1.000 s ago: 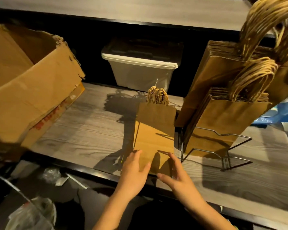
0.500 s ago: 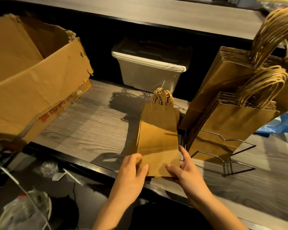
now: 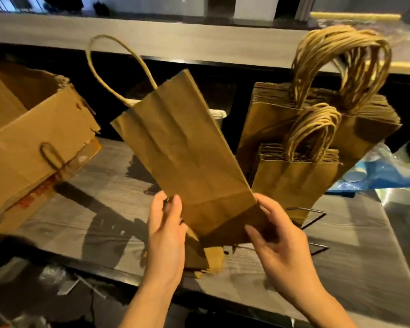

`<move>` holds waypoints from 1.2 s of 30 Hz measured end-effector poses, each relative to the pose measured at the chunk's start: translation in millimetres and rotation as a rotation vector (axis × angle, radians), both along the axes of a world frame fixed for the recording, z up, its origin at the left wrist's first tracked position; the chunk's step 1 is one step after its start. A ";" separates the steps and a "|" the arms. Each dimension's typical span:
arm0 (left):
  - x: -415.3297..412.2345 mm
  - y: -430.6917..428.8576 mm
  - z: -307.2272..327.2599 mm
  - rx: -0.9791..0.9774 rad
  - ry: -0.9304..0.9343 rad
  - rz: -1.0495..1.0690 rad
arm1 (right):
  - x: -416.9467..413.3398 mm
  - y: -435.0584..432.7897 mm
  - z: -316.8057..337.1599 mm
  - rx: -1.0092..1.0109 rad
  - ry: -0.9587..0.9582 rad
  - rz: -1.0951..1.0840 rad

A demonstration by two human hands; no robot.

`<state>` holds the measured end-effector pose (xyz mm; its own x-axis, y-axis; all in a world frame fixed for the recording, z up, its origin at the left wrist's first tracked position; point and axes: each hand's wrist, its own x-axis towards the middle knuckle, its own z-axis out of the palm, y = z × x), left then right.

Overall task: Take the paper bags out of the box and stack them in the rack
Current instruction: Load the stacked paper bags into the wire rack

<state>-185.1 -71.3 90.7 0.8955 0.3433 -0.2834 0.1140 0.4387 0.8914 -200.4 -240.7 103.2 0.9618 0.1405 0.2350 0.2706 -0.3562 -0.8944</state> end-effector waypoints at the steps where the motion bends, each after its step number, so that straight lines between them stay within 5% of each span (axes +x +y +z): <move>1: 5.8 -13.3 7.9 0.009 -0.052 -0.040 | 2.7 -11.0 0.8 -0.012 -0.072 -0.091; 10: 39.8 -83.8 46.3 0.322 -0.407 -0.230 | 31.9 -60.2 13.1 -0.118 -0.468 -0.524; 17: 51.6 -105.4 41.0 0.413 -0.478 -0.190 | 49.1 -87.3 -8.6 -0.149 -0.690 -0.702; 19: 48.7 -107.3 33.9 0.343 -0.407 -0.185 | 47.3 -89.8 -23.0 -0.131 -0.669 -0.696; 23: 44.9 -107.7 11.6 0.568 -0.463 -0.137 | 46.4 -82.1 -35.3 -0.083 -0.447 -0.773; 31: 51.2 -95.4 -24.0 0.719 -0.235 -0.257 | 42.7 -79.0 -51.9 -0.173 -0.338 -0.769; 36: 51.8 -90.8 -35.9 0.633 -0.106 -0.272 | 40.2 -81.6 -54.4 -0.161 -0.266 -0.710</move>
<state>-133.3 -162.1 54.8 0.9848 0.1736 -0.0089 0.0442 -0.2010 0.9786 -160.2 -322.3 48.8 0.7483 -0.4361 0.4998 0.1275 -0.6449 -0.7536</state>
